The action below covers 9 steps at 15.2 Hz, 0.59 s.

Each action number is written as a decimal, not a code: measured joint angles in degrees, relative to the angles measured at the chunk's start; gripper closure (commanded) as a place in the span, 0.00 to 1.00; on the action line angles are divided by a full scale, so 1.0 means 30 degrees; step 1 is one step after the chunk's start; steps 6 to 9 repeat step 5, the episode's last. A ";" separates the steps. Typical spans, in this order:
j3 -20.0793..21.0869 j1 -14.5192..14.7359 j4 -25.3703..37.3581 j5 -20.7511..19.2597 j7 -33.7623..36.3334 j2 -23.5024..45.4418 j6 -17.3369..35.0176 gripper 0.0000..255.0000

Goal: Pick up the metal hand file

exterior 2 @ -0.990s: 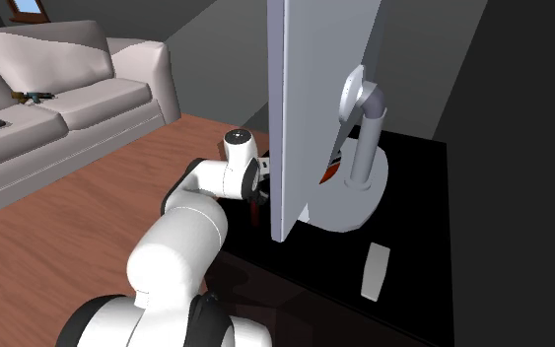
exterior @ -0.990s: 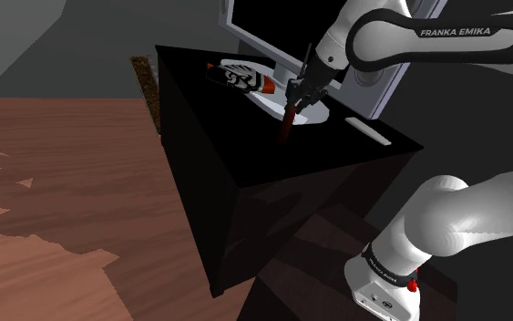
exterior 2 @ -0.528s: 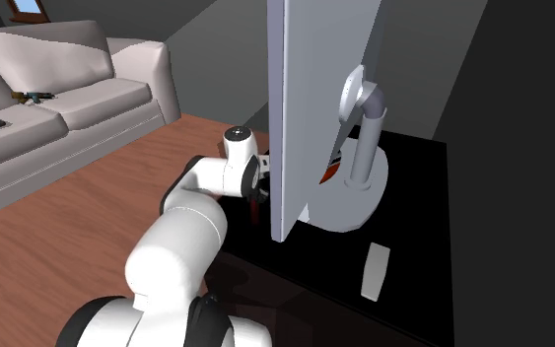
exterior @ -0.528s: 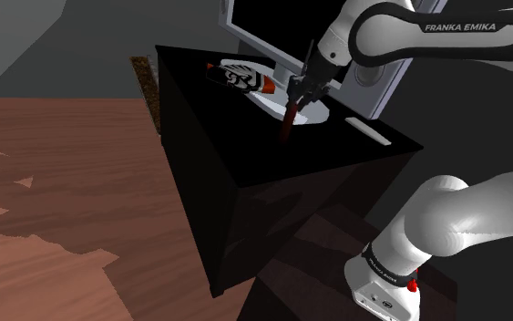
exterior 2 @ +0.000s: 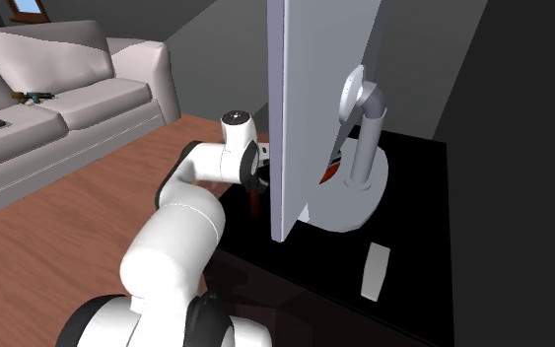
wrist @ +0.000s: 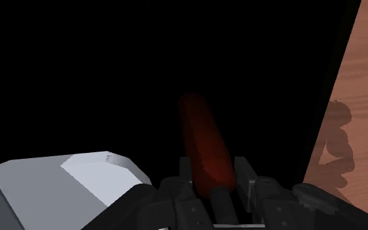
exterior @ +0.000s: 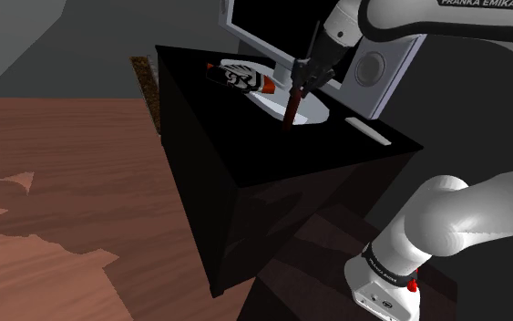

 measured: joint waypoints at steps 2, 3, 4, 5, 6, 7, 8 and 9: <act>-0.0007 -0.0004 0.0571 -0.0007 0.0003 0.0022 -0.0545 1.00; -0.0032 -0.0013 0.0813 -0.0016 -0.0022 0.0037 -0.0774 1.00; -0.0026 -0.0012 0.1064 -0.0017 -0.0009 0.0023 -0.1038 1.00; -0.0033 -0.0016 0.1249 -0.0022 -0.0017 0.0089 -0.1157 1.00; -0.0033 -0.0016 0.1249 -0.0022 -0.0017 0.0089 -0.1157 1.00; -0.0033 -0.0016 0.1249 -0.0022 -0.0017 0.0089 -0.1157 1.00; -0.0033 -0.0016 0.1249 -0.0022 -0.0017 0.0089 -0.1157 1.00; -0.0033 -0.0016 0.1249 -0.0022 -0.0017 0.0089 -0.1157 1.00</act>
